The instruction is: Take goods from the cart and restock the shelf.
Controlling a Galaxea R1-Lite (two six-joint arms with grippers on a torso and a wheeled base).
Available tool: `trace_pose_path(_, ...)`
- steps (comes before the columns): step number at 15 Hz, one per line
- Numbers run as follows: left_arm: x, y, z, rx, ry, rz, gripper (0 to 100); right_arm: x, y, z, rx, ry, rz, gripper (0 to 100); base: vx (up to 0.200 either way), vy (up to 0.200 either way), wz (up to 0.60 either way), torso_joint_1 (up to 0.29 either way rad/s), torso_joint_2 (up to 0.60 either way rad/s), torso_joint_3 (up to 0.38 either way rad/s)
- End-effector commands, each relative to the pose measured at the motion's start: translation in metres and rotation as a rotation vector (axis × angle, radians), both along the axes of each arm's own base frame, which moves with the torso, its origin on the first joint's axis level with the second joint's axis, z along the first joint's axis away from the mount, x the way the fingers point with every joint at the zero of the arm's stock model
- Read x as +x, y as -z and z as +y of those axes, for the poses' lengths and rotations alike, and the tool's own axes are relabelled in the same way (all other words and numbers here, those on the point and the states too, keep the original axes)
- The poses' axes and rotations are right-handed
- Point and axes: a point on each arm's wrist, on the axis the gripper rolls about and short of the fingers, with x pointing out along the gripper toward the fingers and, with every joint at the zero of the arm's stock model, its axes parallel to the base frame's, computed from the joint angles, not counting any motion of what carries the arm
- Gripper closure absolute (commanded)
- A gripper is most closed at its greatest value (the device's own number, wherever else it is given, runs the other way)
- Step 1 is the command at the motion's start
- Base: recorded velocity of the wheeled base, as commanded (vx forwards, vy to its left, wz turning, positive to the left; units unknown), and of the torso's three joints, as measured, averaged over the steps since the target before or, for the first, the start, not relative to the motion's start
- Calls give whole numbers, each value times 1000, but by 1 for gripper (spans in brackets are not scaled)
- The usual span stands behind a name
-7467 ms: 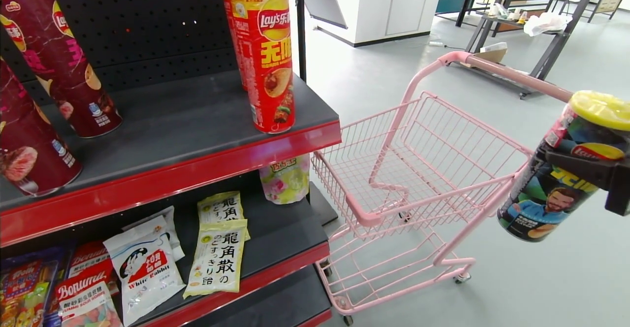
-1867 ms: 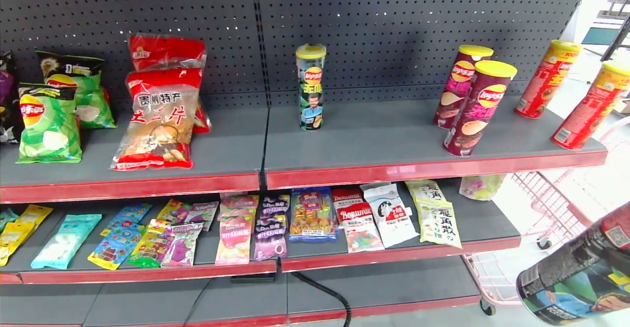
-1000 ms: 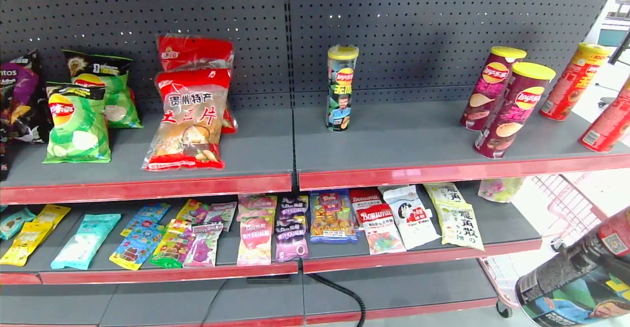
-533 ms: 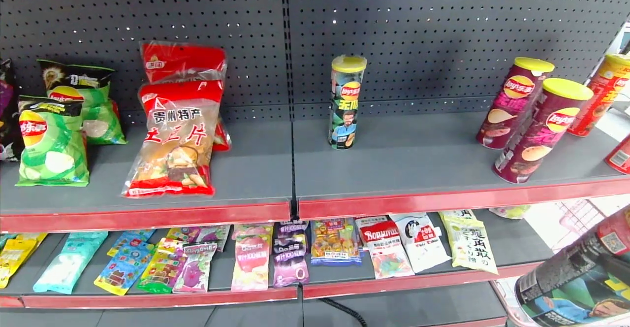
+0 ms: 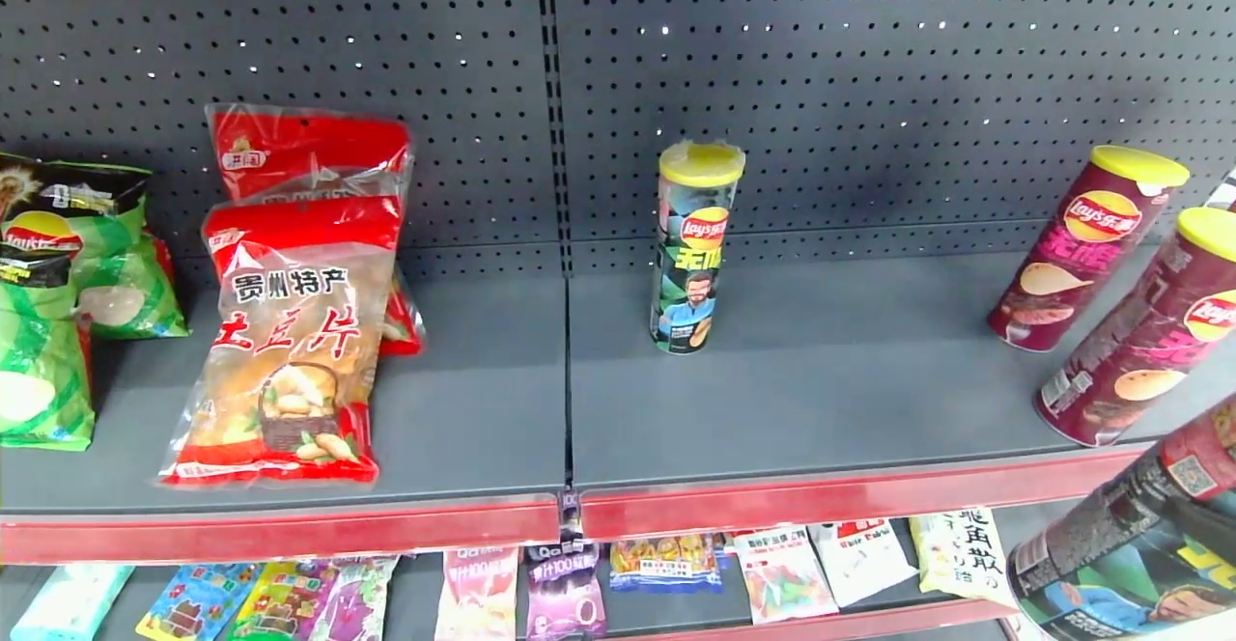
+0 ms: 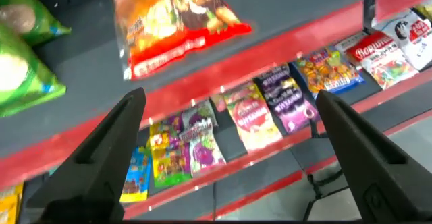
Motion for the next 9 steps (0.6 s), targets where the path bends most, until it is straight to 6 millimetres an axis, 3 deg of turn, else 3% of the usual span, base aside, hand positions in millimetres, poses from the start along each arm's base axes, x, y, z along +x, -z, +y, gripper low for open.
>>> trace_pose_path(1, 1, 0, 0, 2, 2, 5, 0, 1, 1, 0, 0, -1, 5, 100, 0, 0, 0, 0, 0, 0)
trace_pose_path(9, 2, -1, -1, -1, 26, 11, 0, 2, 1, 0, -2, -1, 11, 100, 25, 0, 0, 0, 1, 1)
